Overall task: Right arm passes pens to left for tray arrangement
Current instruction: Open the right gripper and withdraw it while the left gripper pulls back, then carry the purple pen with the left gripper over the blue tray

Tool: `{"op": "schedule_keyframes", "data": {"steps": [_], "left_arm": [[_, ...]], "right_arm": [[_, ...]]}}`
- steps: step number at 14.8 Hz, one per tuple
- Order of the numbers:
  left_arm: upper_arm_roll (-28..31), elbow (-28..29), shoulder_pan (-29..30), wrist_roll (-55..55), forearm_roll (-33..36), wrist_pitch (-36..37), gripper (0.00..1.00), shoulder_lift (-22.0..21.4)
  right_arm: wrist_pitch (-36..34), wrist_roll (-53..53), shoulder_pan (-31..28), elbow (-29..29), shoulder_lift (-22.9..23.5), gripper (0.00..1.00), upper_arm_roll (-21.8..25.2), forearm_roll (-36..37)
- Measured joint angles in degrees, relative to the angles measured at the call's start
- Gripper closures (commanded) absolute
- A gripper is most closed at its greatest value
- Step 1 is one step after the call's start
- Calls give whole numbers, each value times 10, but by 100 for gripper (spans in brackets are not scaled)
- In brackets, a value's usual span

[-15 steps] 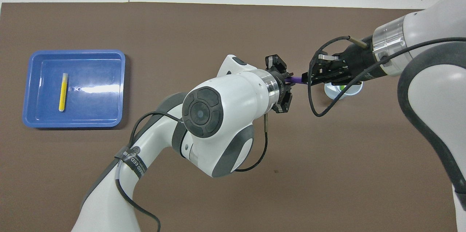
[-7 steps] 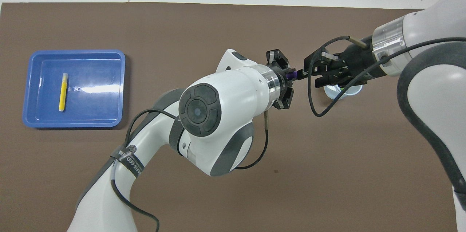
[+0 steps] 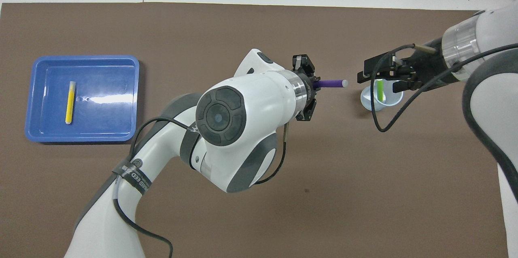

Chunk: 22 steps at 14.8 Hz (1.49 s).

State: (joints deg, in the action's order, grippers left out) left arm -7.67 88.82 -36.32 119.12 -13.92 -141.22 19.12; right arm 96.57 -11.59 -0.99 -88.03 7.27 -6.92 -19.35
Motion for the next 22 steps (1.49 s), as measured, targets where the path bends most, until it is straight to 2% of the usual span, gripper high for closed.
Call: {"op": "schedule_keyframes", "data": {"steps": [4,9,13,17,22], "left_arm": [[1,7,73,-114,0,87,100,-13],[1,32,168,-254,-1,129,100,-25],[1,48,256,-439,-2,174,100,-38],[2,53,318,-657,-3,222,100,-46],[4,117,380,-954,1,239,100,-70]], "right_arm": [[-3,62,-38,0,0,0,1,25],[21,146,-45,-14,1,0,2,97],[96,189,-42,-62,26,0,-1,144],[152,197,-29,-71,80,0,-2,177],[171,212,-25,-69,115,0,-3,214]]}}
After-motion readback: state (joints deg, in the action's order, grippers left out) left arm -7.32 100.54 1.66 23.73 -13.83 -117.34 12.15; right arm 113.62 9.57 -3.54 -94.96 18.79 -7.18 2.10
